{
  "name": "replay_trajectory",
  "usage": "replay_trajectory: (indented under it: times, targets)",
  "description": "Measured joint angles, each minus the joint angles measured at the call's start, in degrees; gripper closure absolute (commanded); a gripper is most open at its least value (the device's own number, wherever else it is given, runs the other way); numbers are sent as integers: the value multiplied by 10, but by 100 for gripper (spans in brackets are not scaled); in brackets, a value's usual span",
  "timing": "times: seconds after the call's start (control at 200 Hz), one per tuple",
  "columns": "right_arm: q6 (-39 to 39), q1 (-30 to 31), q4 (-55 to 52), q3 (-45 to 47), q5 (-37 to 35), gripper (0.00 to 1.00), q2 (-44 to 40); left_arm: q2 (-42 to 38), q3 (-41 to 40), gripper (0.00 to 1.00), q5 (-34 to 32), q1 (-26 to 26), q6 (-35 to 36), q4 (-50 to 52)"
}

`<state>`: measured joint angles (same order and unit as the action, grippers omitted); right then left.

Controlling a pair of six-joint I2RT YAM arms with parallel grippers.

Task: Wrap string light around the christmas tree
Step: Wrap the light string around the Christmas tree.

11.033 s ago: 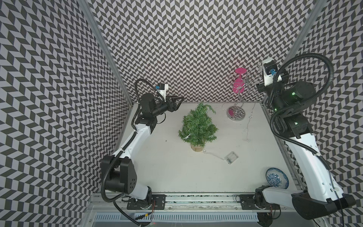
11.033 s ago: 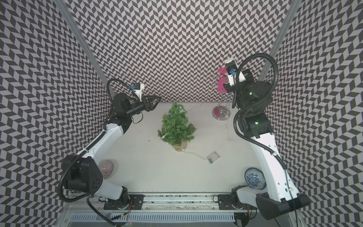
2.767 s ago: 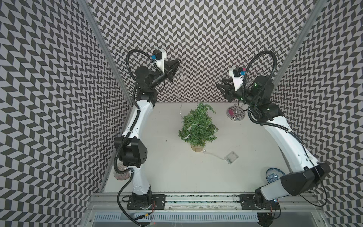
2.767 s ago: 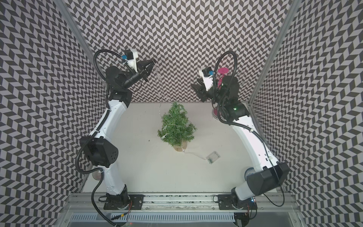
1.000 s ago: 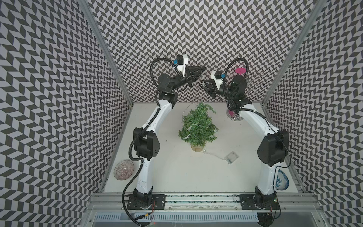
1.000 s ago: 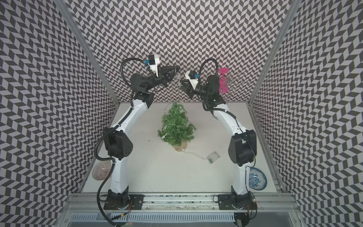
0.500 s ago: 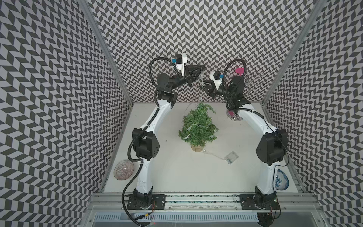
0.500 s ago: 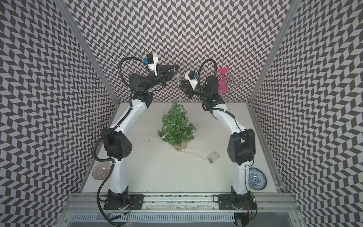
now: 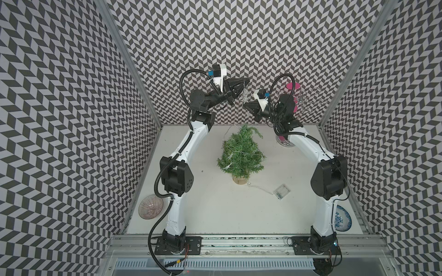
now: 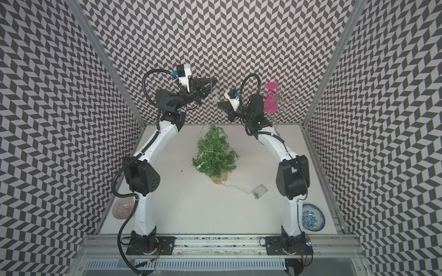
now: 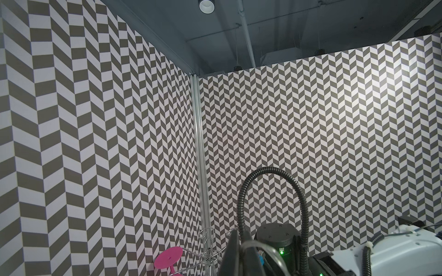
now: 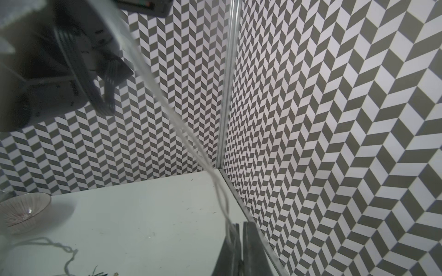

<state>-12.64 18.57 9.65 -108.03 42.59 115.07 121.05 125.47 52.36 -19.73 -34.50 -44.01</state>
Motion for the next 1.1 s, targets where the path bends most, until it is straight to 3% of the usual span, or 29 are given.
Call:
replay_trajectory:
  times: [0.22, 0.421, 0.736, 1.101]
  targets:
    - [-45, -12, -52, 4, -58, 100, -67, -5, -27, 82, 0, 3, -14, -17]
    - [-104, -22, -106, -38, -109, 100, -129, -12, -71, 57, -3, 8, -21, -38]
    - [-182, -22, -182, -93, -171, 100, -174, -33, -160, 34, -15, 31, -43, -90]
    - [-231, -22, -231, -114, -234, 100, -193, -63, -280, 28, -31, 71, -49, -158]
